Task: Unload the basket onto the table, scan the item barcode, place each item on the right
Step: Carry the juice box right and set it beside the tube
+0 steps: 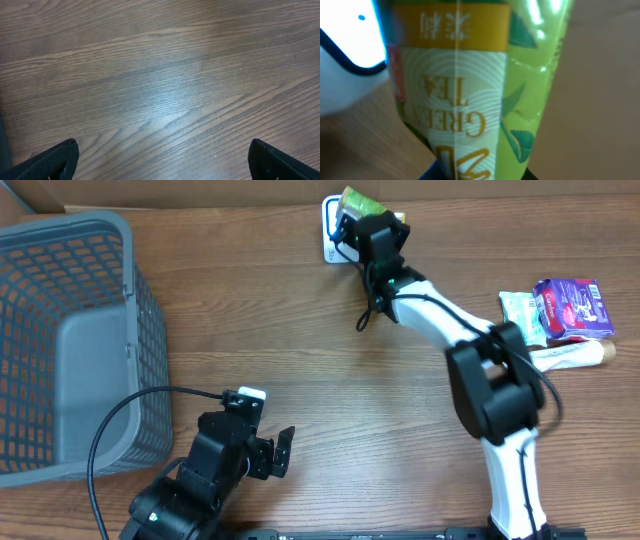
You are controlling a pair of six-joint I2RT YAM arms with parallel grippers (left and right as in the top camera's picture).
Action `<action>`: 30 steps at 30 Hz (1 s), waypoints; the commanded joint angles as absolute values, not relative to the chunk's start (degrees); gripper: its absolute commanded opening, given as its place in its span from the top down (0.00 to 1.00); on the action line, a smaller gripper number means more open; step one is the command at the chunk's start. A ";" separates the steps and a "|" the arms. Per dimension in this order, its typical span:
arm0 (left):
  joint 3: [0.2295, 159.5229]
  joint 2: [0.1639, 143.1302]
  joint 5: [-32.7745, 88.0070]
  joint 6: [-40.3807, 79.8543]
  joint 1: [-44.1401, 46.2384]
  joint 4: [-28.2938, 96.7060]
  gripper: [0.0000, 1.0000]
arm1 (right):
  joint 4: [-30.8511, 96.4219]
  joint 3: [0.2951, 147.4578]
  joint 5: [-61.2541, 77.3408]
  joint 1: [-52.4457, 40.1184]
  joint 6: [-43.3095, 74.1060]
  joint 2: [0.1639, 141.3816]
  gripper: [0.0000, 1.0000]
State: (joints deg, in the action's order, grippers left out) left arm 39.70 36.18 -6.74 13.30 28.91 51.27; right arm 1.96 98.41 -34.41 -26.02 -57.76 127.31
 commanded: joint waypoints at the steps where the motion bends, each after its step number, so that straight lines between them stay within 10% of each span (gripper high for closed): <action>1: 39.53 36.27 -7.49 12.40 29.36 51.18 0.00 | 8.38 100.57 -35.03 -28.23 -41.45 111.74 0.96; 10: 39.53 36.27 -7.49 12.40 29.36 51.18 0.01 | 40.16 100.57 -11.68 -27.29 0.82 90.15 0.96; 21: 39.53 36.27 -7.49 12.40 29.36 51.18 0.00 | 68.01 99.96 -7.64 -5.06 31.22 82.41 0.96; 30: 39.53 36.27 -7.49 12.40 29.36 51.18 0.00 | 69.14 81.84 -7.57 12.95 50.39 82.41 0.96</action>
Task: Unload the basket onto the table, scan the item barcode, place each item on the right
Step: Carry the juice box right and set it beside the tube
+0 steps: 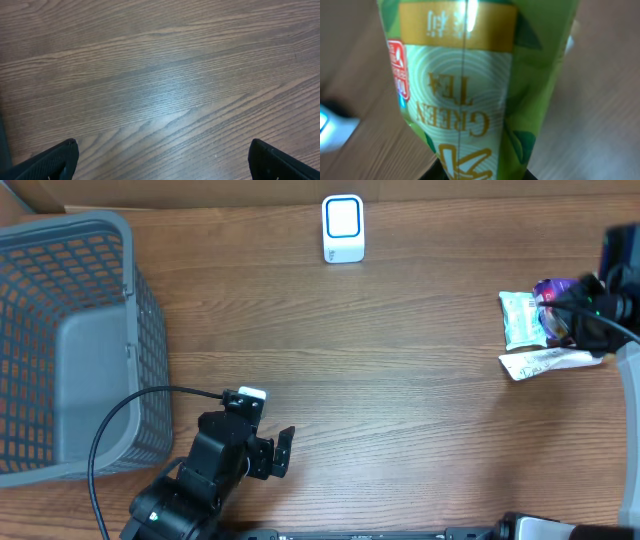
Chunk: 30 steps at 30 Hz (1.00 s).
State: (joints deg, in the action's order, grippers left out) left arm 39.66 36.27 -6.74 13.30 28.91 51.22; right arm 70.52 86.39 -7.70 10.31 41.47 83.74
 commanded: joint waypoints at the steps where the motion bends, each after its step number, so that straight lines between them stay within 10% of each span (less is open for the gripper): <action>1: 39.53 36.27 -7.49 12.40 29.36 51.18 0.01 | 68.16 79.31 -7.40 14.11 51.59 82.41 0.96; 13: 39.53 36.27 -7.49 12.40 29.36 51.18 0.00 | 52.60 57.76 -7.20 18.72 55.79 82.41 0.96; 16: 39.53 36.27 -7.49 12.40 29.36 51.18 0.01 | 50.74 56.84 -7.20 18.72 55.77 82.41 0.82; 19: 39.53 36.27 -7.49 12.40 29.36 51.18 0.00 | 50.30 56.86 -7.20 18.72 55.70 82.41 0.41; 30: 39.53 36.27 -7.49 12.40 29.36 51.18 0.00 | 52.69 63.72 2.17 18.72 37.76 81.38 0.28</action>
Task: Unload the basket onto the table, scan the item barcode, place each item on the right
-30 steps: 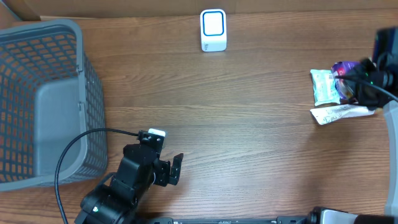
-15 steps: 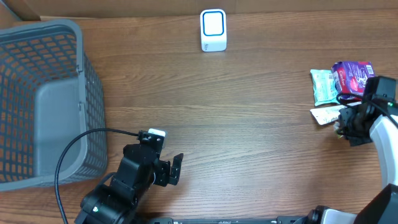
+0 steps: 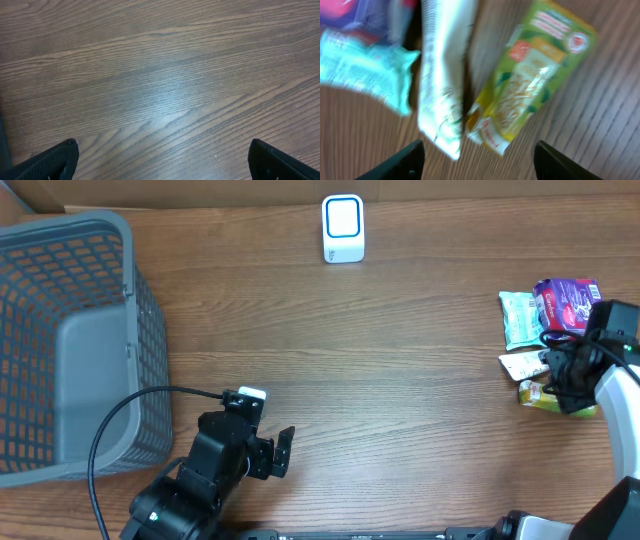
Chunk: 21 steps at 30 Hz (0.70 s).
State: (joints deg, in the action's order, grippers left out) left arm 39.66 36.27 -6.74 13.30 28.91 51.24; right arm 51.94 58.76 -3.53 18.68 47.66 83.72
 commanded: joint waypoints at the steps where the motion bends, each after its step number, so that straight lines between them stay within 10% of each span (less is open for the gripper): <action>1: 39.53 36.27 -7.49 12.40 29.36 51.20 0.01 | 54.06 65.34 4.29 18.72 34.92 80.95 0.28; 14: 39.53 36.27 -7.49 12.40 29.36 51.18 0.00 | 77.14 80.27 15.09 11.20 13.45 63.90 0.23; 16: 39.53 36.27 -7.49 12.40 29.36 51.18 0.00 | 79.33 80.27 17.28 8.86 13.47 60.16 0.00; 21: 39.53 36.27 -7.49 12.40 29.36 51.18 0.01 | 80.73 80.27 25.47 5.85 13.89 52.18 0.00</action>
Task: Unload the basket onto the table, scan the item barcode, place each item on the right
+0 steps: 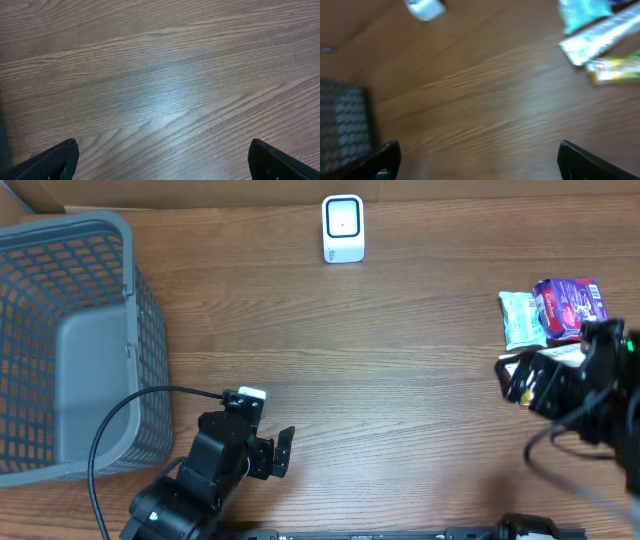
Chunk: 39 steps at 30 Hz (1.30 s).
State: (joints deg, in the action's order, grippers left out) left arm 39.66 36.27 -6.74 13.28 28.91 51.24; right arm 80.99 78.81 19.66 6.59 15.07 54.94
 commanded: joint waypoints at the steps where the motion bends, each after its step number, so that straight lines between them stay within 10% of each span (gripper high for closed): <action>1: 39.53 36.27 -7.49 12.40 29.36 51.18 0.00 | 81.17 80.27 25.61 5.85 13.87 51.00 0.00; 21: 39.53 36.27 -7.49 12.40 29.36 51.18 0.00 | 82.63 77.54 20.60 5.85 5.17 48.47 0.00; 39: 39.53 36.27 -7.49 12.40 29.36 51.18 0.00 | 23.79 21.58 15.84 -0.67 1.45 10.15 0.00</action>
